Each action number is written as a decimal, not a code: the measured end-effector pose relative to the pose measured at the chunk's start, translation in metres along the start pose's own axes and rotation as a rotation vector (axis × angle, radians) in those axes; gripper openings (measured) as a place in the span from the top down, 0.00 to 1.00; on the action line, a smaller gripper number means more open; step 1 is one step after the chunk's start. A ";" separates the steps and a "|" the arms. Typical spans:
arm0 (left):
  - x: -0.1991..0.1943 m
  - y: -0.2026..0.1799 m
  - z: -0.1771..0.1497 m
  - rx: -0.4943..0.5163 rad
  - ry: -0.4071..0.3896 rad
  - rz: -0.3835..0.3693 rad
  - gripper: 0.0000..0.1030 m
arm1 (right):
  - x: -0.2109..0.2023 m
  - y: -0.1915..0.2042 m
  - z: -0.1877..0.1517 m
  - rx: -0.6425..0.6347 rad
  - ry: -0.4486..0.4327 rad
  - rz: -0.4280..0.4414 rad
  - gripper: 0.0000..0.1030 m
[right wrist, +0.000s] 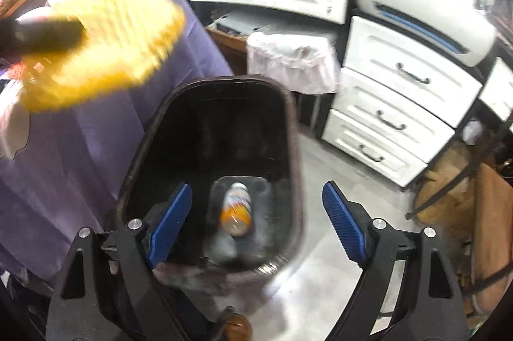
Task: Collect trash
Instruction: 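Carry bottle and yellow net to the black bin and open both grippers, then return to the table and grasp the orange foam net with the right gripper, then grasp the purple wrapper with the left gripper while the right gripper holds the orange net, then carry orange net and purple wrapper to the bin and open both grippers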
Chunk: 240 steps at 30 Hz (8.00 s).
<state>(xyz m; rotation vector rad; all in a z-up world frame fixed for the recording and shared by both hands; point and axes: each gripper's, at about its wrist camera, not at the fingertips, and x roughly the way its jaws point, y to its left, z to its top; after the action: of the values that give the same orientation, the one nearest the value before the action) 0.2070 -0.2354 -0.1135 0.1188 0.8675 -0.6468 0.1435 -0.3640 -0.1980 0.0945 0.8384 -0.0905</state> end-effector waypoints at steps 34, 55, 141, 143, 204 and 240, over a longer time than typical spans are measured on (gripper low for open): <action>0.001 -0.030 -0.028 0.120 -0.016 0.048 0.16 | -0.061 -0.050 -0.008 0.166 -0.088 -0.130 0.19; -0.147 0.090 -0.034 0.010 -0.308 0.308 0.06 | -0.115 0.093 0.072 -0.084 -0.277 0.209 0.18; -0.150 0.300 -0.042 -0.180 -0.121 0.491 0.51 | -0.063 0.238 0.121 -0.250 -0.036 0.518 0.76; -0.144 0.303 -0.038 -0.174 -0.107 0.507 0.59 | -0.062 0.236 0.121 -0.245 -0.032 0.518 0.76; -0.055 0.033 -0.002 0.040 -0.139 0.145 0.84 | 0.017 -0.001 -0.001 0.172 0.089 0.124 0.46; 0.048 -0.040 -0.033 0.114 0.043 0.123 0.28 | -0.093 -0.097 -0.018 0.342 -0.095 -0.079 0.43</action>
<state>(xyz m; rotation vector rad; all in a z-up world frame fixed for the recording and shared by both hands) 0.1847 -0.2791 -0.1641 0.2879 0.8571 -0.5803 0.0568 -0.4545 -0.1457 0.3758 0.7252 -0.3102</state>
